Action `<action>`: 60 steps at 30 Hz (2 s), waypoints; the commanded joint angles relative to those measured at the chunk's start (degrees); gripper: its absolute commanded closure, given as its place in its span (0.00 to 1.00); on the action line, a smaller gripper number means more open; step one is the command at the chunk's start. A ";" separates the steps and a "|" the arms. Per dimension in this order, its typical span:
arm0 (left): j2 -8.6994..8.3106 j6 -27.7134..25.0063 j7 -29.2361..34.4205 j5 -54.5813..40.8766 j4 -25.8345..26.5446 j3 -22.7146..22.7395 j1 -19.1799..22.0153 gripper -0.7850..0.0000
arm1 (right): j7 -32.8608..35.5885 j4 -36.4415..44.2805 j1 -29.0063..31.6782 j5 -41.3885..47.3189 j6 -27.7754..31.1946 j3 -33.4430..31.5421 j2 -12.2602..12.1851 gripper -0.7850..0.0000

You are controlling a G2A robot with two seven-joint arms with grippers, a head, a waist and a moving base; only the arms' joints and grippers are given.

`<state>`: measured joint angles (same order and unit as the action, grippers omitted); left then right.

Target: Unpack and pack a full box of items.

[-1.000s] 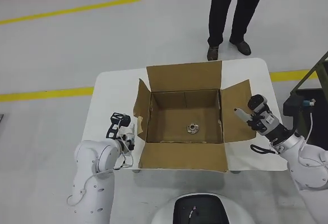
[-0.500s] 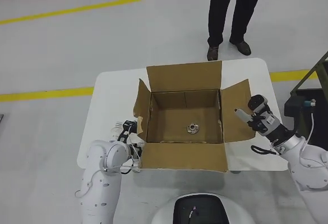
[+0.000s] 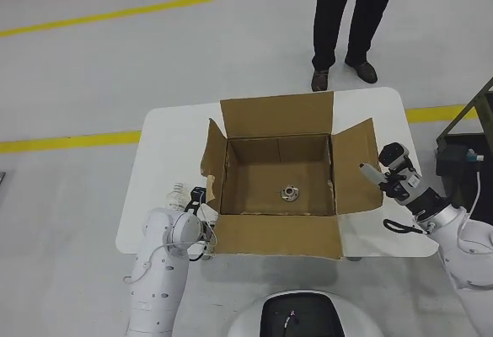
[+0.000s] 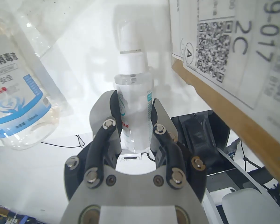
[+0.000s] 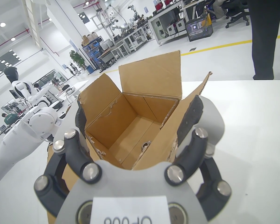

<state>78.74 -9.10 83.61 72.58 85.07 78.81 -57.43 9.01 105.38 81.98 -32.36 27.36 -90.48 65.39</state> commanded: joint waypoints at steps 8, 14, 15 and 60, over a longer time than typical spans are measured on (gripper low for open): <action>-0.32 0.51 0.42 -0.06 -2.28 -1.25 1.36 0.00 | 0.12 0.05 0.03 -0.07 -0.10 -0.11 -0.02 0.00; -0.74 -0.06 -0.40 2.13 -0.43 -1.91 1.40 0.00 | 0.41 0.30 -0.14 -0.04 -0.18 0.18 -0.02 0.00; -0.81 0.06 -0.40 1.90 0.22 -1.75 1.13 0.00 | 0.68 0.49 -0.22 0.06 -0.02 0.43 -0.01 0.00; -2.25 2.54 1.27 3.07 12.10 4.18 -2.46 0.00 | 36.44 -3.34 -29.83 -34.01 -24.02 30.18 3.14 0.00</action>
<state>76.50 -6.56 84.89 75.65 97.17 82.99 -59.89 42.61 102.69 53.51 -66.21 5.01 -61.39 68.26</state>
